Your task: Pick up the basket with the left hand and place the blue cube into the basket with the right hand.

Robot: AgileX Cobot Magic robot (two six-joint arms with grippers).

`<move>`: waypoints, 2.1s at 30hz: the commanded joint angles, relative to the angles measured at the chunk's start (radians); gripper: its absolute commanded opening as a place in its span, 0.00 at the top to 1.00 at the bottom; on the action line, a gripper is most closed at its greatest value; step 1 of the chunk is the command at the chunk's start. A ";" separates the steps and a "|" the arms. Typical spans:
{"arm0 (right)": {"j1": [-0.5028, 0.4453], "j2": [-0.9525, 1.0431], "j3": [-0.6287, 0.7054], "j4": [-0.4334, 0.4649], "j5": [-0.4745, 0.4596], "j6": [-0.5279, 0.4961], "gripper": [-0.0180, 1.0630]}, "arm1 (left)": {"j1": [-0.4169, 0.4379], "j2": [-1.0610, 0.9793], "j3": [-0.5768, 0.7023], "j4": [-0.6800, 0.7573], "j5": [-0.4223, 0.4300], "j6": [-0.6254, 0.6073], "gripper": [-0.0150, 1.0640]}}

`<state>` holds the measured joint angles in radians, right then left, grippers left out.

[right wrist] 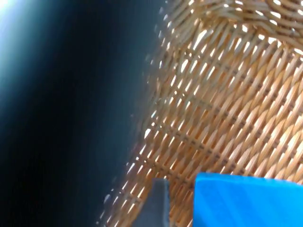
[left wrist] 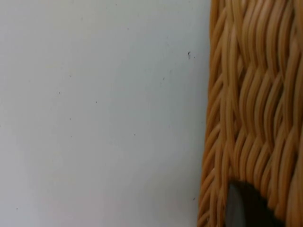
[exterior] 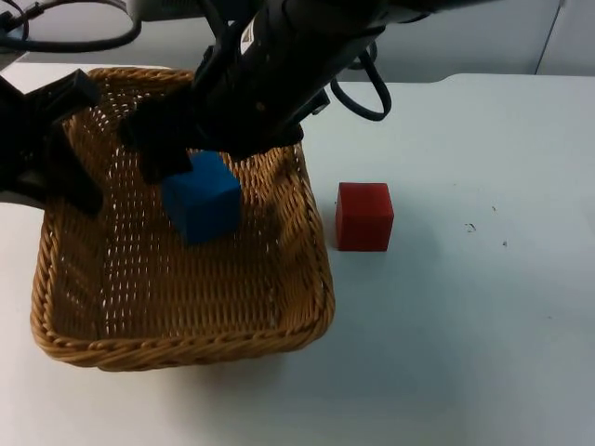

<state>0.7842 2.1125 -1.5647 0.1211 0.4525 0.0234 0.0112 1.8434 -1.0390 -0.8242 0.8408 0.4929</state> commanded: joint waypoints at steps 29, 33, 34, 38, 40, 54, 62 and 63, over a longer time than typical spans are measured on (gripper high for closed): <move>0.003 -0.623 0.111 -0.121 0.271 -0.034 0.25 | -0.006 0.128 -0.173 -0.022 -0.010 0.024 0.99; 0.003 -0.701 0.181 -0.127 0.267 -0.034 0.25 | -0.004 0.170 -0.173 -0.018 -0.023 0.029 0.99; 0.003 -0.723 0.208 -0.128 0.261 -0.034 0.25 | -0.004 0.182 -0.173 -0.018 -0.031 0.033 0.99; 0.003 -0.802 0.291 -0.139 0.237 -0.034 0.25 | -0.004 0.207 -0.173 -0.018 -0.045 0.047 0.99; 0.003 -0.830 0.321 -0.143 0.235 -0.030 0.25 | -0.004 0.215 -0.173 -0.013 -0.045 0.049 0.99; 0.003 -1.126 0.545 -0.143 0.222 -0.013 0.25 | -0.004 0.254 -0.173 0.020 -0.094 0.084 0.99; 0.003 -1.262 0.575 -0.143 0.240 0.025 0.25 | -0.004 0.254 -0.173 0.067 -0.123 0.084 0.99; 0.003 -1.276 0.575 -0.143 0.242 0.027 0.25 | -0.004 0.254 -0.173 0.071 -0.128 0.084 0.99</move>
<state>0.7842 0.8607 -0.9942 -0.0122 0.6929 0.0409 0.0112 2.0973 -1.2032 -0.7927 0.7483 0.5477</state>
